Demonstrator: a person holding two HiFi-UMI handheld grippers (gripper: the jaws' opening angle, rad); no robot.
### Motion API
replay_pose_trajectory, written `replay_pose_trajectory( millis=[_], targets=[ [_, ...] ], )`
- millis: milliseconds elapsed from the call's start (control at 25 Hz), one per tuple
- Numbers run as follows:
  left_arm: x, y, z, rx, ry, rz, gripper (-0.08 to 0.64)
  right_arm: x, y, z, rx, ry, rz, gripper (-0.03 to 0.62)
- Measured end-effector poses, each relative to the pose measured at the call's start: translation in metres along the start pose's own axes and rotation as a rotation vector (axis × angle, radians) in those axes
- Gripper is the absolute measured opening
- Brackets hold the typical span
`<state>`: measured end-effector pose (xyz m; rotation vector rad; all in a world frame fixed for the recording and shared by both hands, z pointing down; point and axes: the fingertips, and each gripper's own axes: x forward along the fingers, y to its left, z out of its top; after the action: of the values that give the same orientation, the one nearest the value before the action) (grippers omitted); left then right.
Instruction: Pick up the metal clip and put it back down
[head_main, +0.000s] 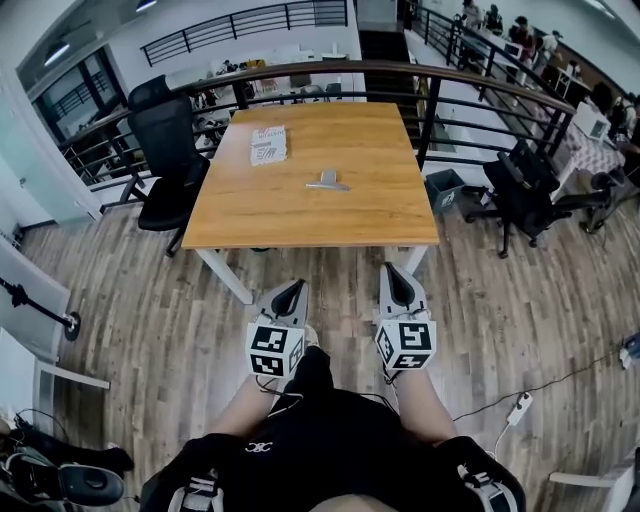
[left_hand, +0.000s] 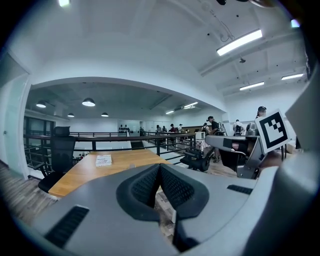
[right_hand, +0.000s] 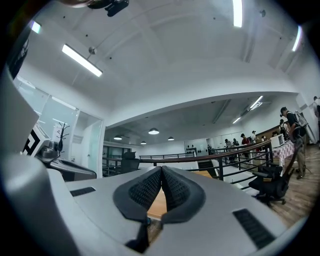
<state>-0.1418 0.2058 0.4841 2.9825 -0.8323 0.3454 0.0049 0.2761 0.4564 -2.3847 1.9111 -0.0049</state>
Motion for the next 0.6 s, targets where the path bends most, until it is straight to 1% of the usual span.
replay_pose_trajectory(
  millis=[120, 360, 600],
  targets=[
    [0.019, 0.005, 0.000, -0.003, 0.002, -0.005, 0.012, 0.016, -0.013, -0.003, -0.001, 0.002, -0.010, 0.017],
    [0.057, 0.023, 0.001, -0.012, -0.004, -0.012, 0.012, 0.054, -0.022, -0.008, -0.019, 0.004, -0.003, 0.017],
    [0.108, 0.062, 0.004, -0.030, -0.016, -0.017, 0.012, 0.120, -0.025, -0.023, -0.038, 0.026, 0.012, 0.017]
  ],
)
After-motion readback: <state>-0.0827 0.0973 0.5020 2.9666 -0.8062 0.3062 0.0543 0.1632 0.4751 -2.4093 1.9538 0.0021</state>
